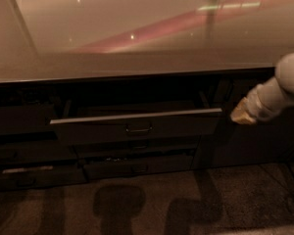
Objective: Open top drawer
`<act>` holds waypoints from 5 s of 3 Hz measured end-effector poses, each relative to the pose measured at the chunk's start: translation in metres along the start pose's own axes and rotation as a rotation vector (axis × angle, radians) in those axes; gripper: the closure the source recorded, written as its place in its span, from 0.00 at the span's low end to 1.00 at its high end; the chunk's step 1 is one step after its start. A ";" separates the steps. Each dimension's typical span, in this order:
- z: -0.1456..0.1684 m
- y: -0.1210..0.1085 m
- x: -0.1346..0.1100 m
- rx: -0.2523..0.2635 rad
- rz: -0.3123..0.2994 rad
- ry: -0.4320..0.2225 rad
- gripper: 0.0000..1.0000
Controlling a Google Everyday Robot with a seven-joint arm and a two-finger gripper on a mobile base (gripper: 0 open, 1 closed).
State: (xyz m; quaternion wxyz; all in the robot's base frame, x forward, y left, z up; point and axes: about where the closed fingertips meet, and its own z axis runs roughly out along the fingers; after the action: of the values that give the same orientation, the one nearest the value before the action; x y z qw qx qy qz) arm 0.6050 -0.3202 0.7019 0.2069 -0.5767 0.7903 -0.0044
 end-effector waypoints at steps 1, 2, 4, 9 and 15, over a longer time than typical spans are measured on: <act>0.028 0.050 0.033 0.005 0.028 0.051 1.00; 0.050 0.085 0.042 -0.066 0.020 0.071 0.81; 0.056 0.077 0.021 -0.084 0.011 0.088 0.34; 0.044 0.036 -0.070 -0.029 -0.004 0.181 0.84; -0.008 0.039 -0.124 -0.059 -0.089 -0.036 1.00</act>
Offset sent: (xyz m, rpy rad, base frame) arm -0.0347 -0.0078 -0.0361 -0.0325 0.0046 -0.0373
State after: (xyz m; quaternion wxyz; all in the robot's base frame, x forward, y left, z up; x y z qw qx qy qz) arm 0.5982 -0.1955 0.7399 0.2037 -0.6169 0.7599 0.0203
